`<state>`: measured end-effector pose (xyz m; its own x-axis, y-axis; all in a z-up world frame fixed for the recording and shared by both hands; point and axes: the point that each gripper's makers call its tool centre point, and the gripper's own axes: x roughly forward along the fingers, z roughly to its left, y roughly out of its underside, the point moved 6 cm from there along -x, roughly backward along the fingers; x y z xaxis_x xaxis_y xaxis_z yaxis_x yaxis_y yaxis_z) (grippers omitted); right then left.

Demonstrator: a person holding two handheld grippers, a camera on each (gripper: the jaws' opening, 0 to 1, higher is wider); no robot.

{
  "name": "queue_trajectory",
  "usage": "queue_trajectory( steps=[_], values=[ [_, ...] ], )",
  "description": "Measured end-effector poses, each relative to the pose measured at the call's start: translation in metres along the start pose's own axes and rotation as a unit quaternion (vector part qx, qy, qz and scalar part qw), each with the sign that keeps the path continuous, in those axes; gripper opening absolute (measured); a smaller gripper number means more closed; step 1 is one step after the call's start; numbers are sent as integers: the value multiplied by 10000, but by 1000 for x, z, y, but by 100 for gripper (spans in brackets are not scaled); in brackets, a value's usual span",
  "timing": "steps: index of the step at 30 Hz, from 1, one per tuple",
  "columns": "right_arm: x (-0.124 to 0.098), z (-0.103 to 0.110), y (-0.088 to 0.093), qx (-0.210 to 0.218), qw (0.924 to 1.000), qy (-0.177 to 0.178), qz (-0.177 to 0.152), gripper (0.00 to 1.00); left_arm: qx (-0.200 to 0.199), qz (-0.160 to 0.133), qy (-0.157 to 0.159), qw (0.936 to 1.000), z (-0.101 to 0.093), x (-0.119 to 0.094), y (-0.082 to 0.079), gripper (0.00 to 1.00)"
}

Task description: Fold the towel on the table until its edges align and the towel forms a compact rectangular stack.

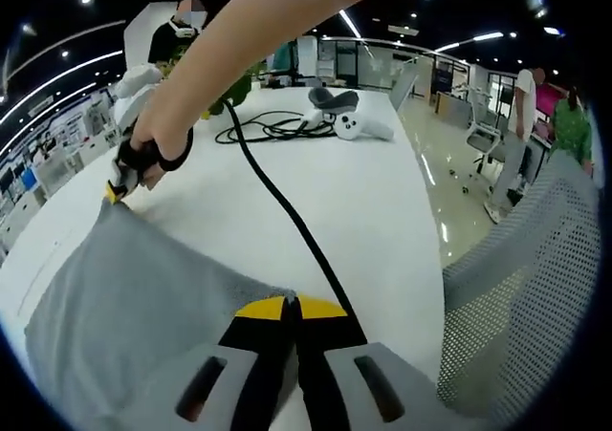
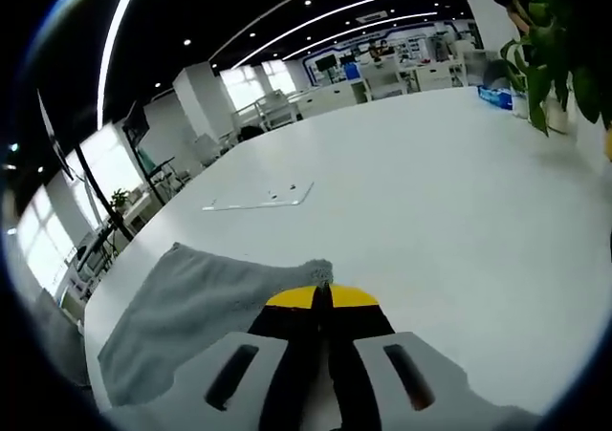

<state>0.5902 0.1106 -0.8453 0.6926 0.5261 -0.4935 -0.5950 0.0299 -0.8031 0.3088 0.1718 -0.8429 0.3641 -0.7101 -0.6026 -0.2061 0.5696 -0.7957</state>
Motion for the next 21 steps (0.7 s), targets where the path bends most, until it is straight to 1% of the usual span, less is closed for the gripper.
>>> queue_trajectory(
  steps=[2,7,10,13,21],
  values=[
    [-1,2,-3,-23,10000,-1,4,0,-39,-71,-46,10000,1,-6,-3,2],
    [-3,6,-9,93,9999,-34,-53,0,-158,-215,-181,9995,4,-16,-6,3],
    [-5,11,-13,109,9999,-56,-58,0,-136,-303,-282,9991,6,-23,-9,3],
    [-7,14,-18,172,9998,-81,-112,0,-218,-406,-370,9983,8,-31,-12,3],
    [-11,28,-29,292,9993,-139,-192,0,-243,-571,-563,9965,12,-53,-16,3]
  ],
)
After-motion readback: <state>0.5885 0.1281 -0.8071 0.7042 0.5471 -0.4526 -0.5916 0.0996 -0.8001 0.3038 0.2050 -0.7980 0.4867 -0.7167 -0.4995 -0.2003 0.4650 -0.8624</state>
